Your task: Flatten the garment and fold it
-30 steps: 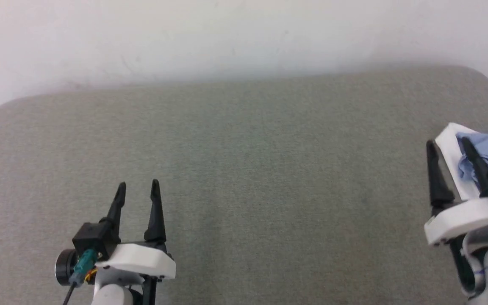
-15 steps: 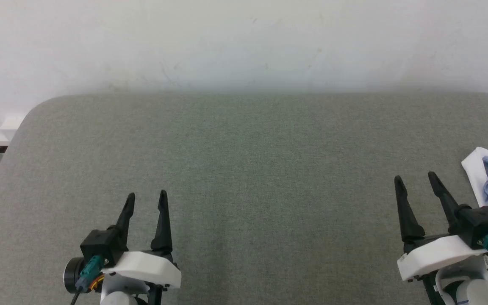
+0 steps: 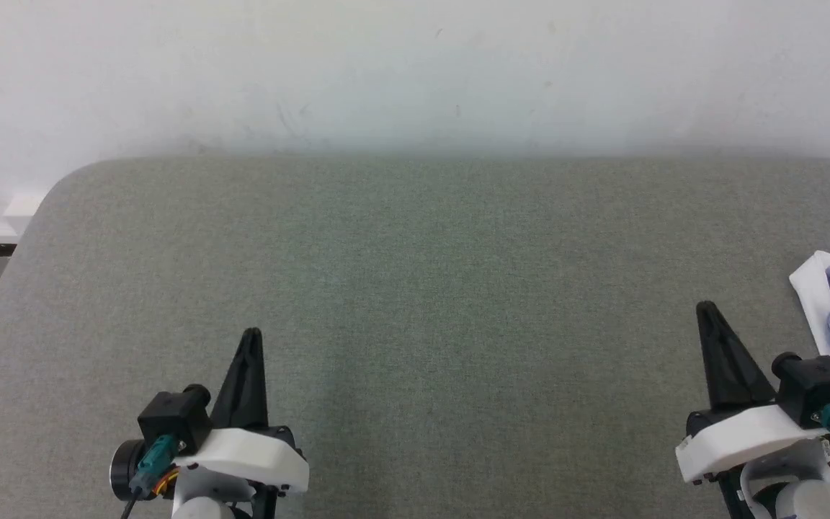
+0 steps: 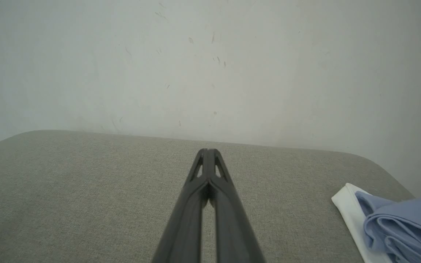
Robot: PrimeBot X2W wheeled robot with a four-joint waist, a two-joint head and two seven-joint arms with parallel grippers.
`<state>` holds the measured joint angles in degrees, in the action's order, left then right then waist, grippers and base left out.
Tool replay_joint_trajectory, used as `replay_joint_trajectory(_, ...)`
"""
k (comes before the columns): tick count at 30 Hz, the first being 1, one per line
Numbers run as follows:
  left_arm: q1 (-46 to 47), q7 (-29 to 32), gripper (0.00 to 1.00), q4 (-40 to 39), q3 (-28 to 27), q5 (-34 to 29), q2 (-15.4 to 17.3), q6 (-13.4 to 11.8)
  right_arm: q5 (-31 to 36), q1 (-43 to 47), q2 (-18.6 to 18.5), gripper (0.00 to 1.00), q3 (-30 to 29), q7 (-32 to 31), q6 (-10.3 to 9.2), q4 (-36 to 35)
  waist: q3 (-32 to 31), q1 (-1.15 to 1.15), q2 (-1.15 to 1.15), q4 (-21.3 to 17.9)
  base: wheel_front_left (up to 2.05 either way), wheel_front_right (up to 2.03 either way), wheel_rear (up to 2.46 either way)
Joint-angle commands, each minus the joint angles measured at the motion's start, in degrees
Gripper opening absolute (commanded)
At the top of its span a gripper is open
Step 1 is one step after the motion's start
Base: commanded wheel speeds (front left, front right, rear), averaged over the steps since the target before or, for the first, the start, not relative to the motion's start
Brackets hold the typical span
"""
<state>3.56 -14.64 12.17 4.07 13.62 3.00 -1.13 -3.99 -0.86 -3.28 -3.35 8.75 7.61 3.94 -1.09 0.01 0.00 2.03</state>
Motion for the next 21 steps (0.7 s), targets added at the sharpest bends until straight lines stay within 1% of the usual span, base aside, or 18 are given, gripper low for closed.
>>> replay_joint_trajectory(1, -0.01, 0.03, 0.0, -0.02, -0.01, -0.02, 0.0, 0.0, 0.01, 0.0, 0.0, 0.0, 0.01, -0.02, 0.0, -0.01, 0.0, 0.0, 0.0, 0.0, 0.0, 0.0, 0.0)
replay_joint_trajectory(21, -0.43, 1.75, 0.0, -1.46, -0.49, -1.63, -0.02, 0.13, 0.48, 0.1, 0.04, 0.0, 0.4, -1.05, -0.01, -0.47, 0.14, 0.0, 0.0, -0.25, 0.0, 0.0, 0.0)
